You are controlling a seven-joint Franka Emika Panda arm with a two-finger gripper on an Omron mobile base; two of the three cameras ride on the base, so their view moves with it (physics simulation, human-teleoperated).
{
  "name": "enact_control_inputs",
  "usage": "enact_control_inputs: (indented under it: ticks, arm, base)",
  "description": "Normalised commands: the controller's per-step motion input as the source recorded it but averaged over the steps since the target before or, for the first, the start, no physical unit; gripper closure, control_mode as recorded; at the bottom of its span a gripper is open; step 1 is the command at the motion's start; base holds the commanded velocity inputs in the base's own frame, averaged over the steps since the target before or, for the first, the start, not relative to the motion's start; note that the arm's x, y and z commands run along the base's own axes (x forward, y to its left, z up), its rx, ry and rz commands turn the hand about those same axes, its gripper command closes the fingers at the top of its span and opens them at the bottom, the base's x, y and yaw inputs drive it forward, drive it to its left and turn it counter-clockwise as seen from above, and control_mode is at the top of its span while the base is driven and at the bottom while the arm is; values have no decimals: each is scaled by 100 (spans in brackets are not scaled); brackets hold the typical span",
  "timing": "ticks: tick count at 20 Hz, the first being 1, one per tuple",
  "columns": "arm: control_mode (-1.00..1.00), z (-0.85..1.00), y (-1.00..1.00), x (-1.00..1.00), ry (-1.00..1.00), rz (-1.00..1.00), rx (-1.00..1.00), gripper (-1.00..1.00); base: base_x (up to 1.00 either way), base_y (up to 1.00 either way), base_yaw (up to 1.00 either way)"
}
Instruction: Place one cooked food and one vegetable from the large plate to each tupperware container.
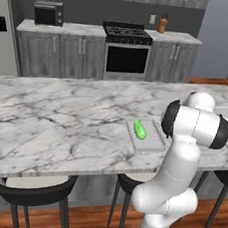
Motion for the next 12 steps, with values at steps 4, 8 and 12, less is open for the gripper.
enact_control_inputs:
  ticks: [4, 8, 12]
  arm:
    - [-100, -23, -11, 14, 1, 0, 0, -100]
    - [-100, -19, -13, 31, 0, 2, 1, -100]
    - [-100, -23, -12, 27, 0, 2, 0, -100]
  base:
    - [0, 0, 0]
    - [0, 0, 0]
    - [0, 0, 0]
